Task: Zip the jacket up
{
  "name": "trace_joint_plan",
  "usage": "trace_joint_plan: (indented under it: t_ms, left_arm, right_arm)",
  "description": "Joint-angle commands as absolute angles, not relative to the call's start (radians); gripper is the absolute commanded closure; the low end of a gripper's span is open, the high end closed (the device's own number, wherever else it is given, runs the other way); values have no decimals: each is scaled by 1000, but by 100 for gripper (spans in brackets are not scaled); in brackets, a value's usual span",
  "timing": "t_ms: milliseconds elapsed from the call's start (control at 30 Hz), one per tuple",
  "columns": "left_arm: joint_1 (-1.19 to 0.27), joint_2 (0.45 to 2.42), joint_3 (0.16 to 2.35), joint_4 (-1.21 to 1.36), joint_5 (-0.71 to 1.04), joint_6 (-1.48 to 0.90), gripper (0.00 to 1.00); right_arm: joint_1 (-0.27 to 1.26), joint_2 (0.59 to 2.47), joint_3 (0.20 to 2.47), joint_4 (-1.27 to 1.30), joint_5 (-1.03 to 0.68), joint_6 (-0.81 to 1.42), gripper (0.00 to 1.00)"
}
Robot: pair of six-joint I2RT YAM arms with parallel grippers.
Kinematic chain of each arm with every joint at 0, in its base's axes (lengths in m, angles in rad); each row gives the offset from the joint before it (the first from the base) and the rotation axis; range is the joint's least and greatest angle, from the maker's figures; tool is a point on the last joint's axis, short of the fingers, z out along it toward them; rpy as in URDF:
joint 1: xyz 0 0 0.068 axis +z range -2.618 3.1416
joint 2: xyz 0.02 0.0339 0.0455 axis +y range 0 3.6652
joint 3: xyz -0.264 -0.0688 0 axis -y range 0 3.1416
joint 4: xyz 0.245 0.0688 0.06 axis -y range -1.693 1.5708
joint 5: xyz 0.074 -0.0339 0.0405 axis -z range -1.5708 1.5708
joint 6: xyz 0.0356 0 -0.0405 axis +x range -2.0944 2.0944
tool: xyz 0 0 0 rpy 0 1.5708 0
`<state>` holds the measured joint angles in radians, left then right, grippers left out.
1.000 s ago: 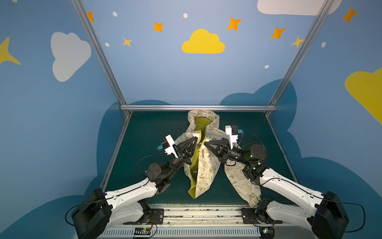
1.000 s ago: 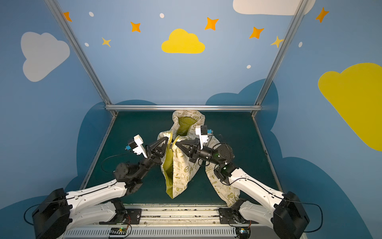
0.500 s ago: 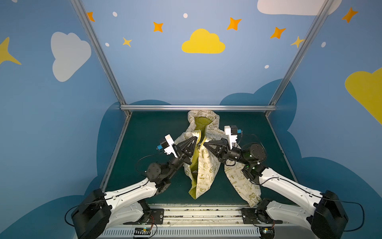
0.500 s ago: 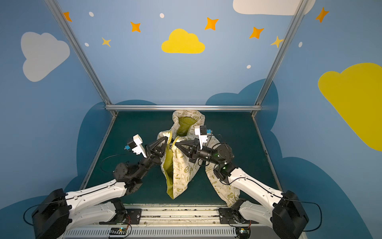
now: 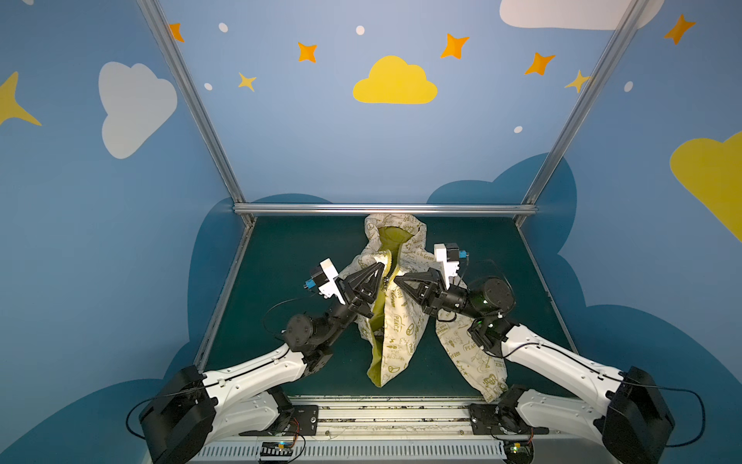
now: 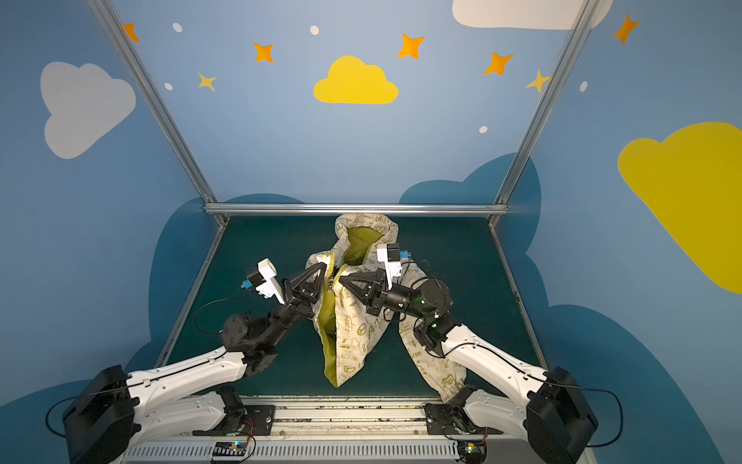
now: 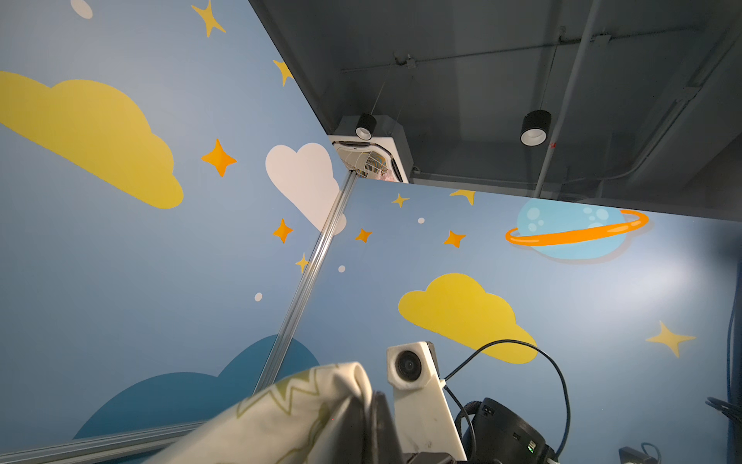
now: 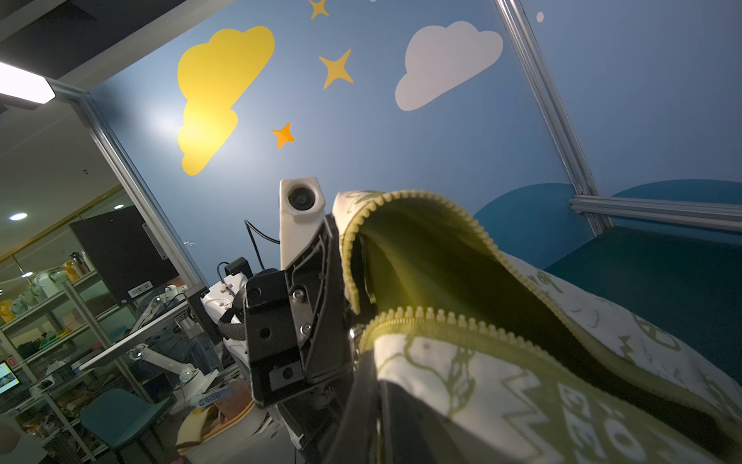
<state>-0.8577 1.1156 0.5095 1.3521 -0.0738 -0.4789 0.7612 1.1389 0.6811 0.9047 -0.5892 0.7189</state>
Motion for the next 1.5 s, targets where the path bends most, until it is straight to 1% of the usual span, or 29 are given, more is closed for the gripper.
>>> trace_joint_plan:
  t_ms: [0, 900, 1467]
  left_arm:
    - [-856, 1112, 534, 1397, -60, -483, 97]
    - [-856, 1129, 531, 1396, -61, -488, 97]
    - [-856, 1127, 520, 1397, -67, -454, 97]
  right_arm:
    - [757, 1132, 678, 974, -593, 723, 100]
    - [743, 1165, 701, 1030, -587, 764, 100]
    - [725, 1147, 696, 1059, -562, 791, 100]
